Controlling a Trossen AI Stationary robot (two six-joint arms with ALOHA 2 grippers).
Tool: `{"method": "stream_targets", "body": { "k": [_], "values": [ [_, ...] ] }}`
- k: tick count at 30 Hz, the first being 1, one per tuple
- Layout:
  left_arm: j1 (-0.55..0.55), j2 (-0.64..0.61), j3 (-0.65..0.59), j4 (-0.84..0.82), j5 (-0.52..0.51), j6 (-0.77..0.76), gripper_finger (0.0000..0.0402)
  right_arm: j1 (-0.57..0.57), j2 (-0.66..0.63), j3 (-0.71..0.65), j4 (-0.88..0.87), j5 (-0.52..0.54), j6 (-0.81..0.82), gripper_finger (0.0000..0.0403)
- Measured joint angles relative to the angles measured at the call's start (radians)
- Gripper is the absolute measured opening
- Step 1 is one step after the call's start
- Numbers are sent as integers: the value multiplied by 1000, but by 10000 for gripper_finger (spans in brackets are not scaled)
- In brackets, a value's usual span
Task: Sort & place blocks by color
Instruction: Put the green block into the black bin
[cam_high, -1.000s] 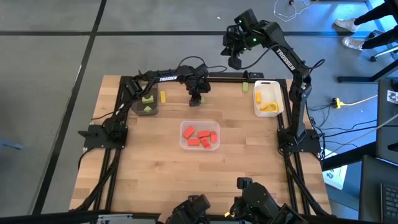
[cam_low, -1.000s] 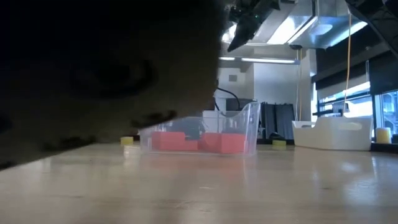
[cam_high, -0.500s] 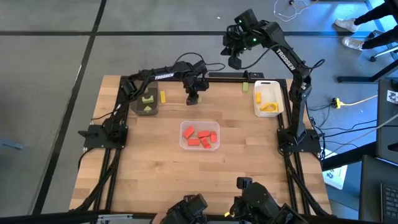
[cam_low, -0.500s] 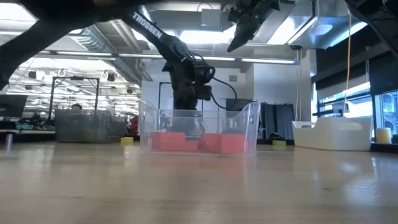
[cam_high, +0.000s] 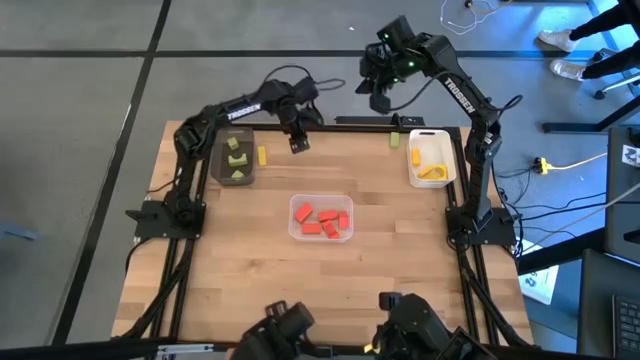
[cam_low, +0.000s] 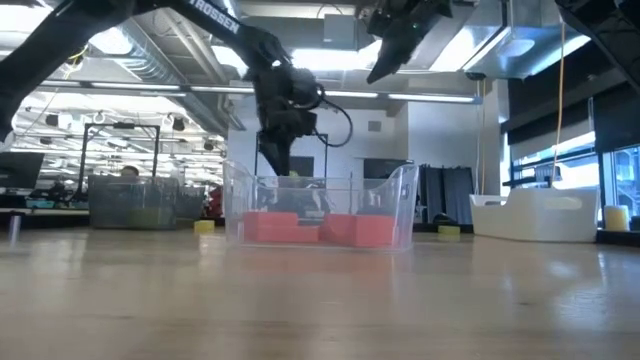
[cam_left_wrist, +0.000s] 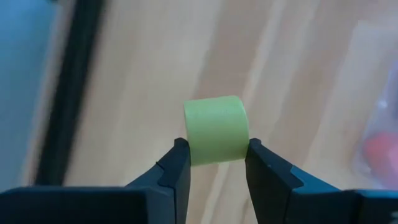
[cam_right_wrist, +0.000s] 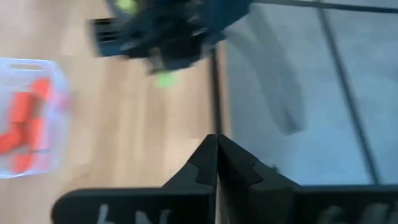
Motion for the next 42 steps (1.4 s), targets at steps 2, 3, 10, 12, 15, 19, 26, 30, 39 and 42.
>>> {"method": "stream_targets", "body": {
  "k": [2, 3, 10, 12, 15, 19, 26, 30, 39, 42],
  "values": [
    [20, -27, 0, -11, -33, -26, 115, 0, 0, 0, -32, -66, -2, 12],
    [28, -40, 0, -31, -53, -34, 115, 0, 0, 0, -47, -101, -4, 12],
    [101, -137, 1, -139, -182, -147, 115, 0, 0, 0, -148, -278, -82, 12],
    [122, -164, 0, -203, -207, -197, 115, 0, 0, 0, -160, -303, -84, 12],
    [152, -200, 0, -287, -220, -288, 115, 0, 0, 0, -164, -328, -85, 12],
    [174, -235, 0, -416, -299, -404, 115, 0, 0, 0, -169, -383, -128, 12],
    [217, -270, -9, -523, -343, -515, 115, 0, 0, 0, -244, -481, -240, 12],
    [235, -278, -32, -531, -352, -542, 115, 0, 0, 0, -269, -480, -241, 12],
    [257, -276, -220, -512, -280, -575, 115, 1, 0, 0, -288, -480, -241, 12],
    [257, -275, -290, -472, -314, -574, 117, 1, 0, 0, -289, -480, -241, 12]
  ]
}}
